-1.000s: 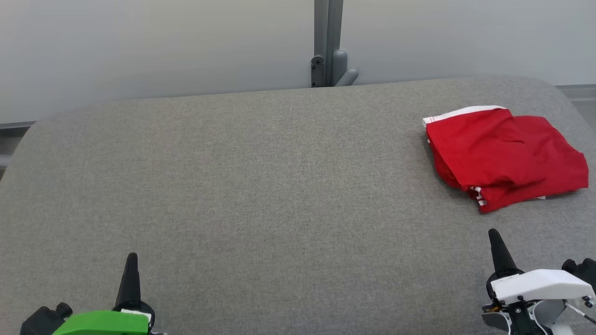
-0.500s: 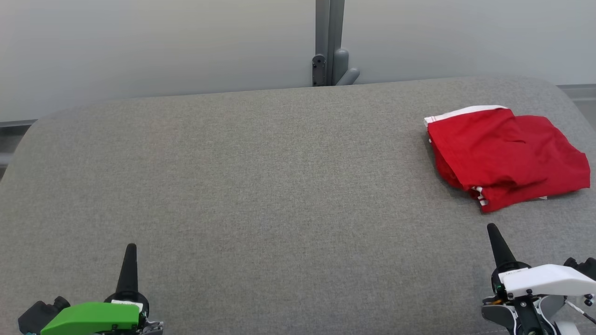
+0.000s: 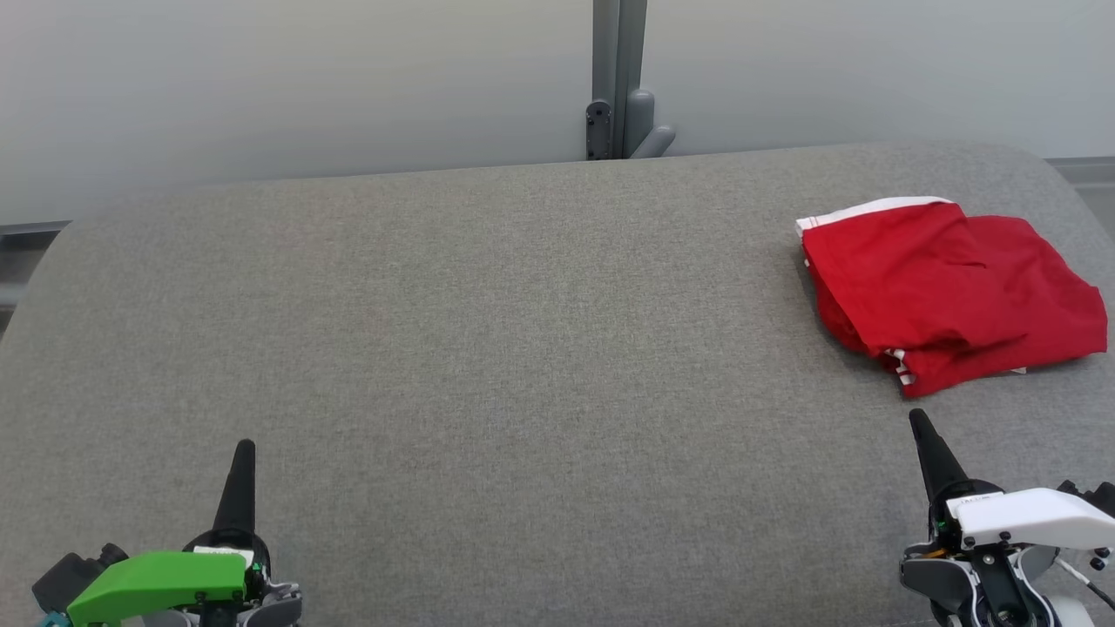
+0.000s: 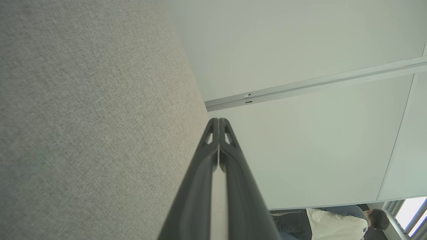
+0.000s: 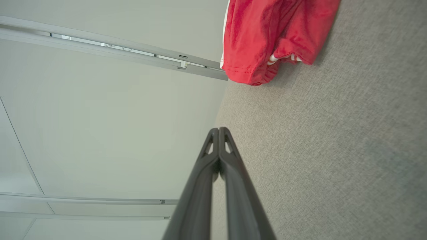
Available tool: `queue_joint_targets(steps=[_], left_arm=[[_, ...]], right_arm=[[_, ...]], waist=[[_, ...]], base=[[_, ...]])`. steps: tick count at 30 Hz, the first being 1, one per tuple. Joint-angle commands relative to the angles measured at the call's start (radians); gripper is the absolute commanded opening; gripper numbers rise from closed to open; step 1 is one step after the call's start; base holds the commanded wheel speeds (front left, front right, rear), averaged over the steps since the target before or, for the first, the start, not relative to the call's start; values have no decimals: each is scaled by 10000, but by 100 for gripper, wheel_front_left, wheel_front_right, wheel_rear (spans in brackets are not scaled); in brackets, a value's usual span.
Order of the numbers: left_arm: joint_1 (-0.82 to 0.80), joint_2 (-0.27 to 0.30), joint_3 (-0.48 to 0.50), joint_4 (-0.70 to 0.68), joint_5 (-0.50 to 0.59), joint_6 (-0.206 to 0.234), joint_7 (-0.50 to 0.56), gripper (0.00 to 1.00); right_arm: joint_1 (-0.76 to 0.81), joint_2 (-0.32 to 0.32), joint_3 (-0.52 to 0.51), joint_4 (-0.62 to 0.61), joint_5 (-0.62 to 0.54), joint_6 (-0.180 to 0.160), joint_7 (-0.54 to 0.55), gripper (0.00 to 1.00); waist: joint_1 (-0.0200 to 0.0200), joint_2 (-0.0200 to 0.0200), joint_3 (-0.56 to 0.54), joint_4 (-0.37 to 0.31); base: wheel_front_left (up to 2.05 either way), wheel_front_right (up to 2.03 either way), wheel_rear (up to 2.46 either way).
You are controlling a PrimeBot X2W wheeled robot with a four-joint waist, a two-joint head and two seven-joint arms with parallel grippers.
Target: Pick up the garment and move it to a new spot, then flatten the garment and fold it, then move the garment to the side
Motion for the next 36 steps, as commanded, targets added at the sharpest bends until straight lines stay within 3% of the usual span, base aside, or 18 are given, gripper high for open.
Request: queue_joint_targets(steps=[1,36], left_arm=[[-273,85,48,-33,-265,-48,69,0],[-735,50,204,39,-2301,-63,693,0]], right_arm=[[-175,-66,-42,-96,289,4,81,0],[-346,-76,-127,-164,2867,2,676,0]], waist=[[0,0,3,4],[0,0,58,72]], base=[[0,0,0],[0,0,0]])
